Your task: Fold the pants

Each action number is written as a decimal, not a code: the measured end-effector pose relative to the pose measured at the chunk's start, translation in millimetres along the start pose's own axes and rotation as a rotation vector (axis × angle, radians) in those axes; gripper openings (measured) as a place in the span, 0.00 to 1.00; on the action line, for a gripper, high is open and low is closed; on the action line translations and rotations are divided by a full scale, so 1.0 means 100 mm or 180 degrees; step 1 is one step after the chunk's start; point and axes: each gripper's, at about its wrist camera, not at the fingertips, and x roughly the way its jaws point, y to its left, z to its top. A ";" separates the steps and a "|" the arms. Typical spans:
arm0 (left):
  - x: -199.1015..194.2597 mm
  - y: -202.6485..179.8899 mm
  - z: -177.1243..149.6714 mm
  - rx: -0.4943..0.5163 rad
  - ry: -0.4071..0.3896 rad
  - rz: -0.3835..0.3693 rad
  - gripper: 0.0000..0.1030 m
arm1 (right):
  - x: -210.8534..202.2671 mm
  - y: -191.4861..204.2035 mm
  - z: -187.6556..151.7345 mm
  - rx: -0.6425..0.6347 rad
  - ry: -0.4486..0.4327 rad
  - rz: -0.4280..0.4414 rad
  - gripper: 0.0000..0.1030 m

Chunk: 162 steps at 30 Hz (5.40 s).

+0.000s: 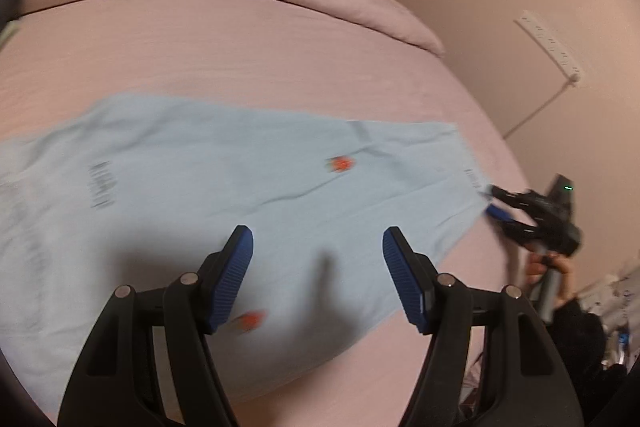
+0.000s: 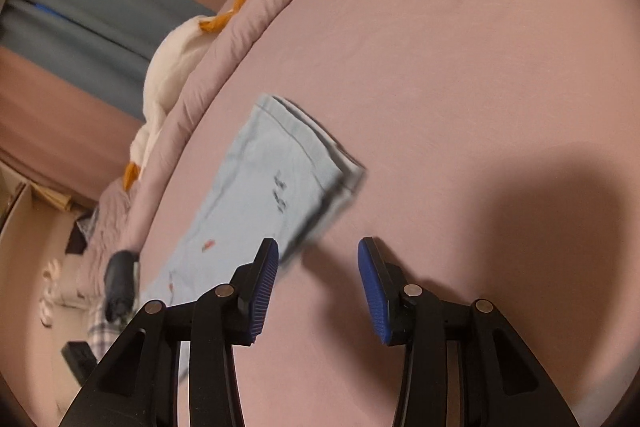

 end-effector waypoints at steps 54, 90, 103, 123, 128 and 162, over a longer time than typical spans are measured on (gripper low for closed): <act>-0.48 0.96 -0.21 -0.0585 -0.0206 0.0322 0.34 | 0.95 2.75 -2.71 -0.3654 0.0844 0.0155 0.50; -0.35 0.83 -0.74 -0.0758 -0.0057 0.0006 0.02 | 2.04 3.41 -2.20 -0.3632 0.1363 -0.0344 0.24; -0.48 0.88 -0.77 -0.0870 -0.0039 -0.0091 0.01 | 0.92 2.82 -1.98 -0.3464 0.0722 -0.0574 0.24; -1.87 1.97 -1.64 -0.2803 -0.1021 0.0020 0.66 | 0.59 2.70 -2.52 -0.3386 0.0469 -0.0221 0.26; -1.72 2.06 -1.39 -0.2940 -0.1339 0.0216 0.67 | 0.59 2.80 -2.59 -0.3458 0.0512 -0.0107 0.26; -1.93 2.00 -1.06 -0.1726 -0.1318 0.0545 0.21 | 1.56 3.55 -3.11 -0.3992 0.1446 -0.0649 0.17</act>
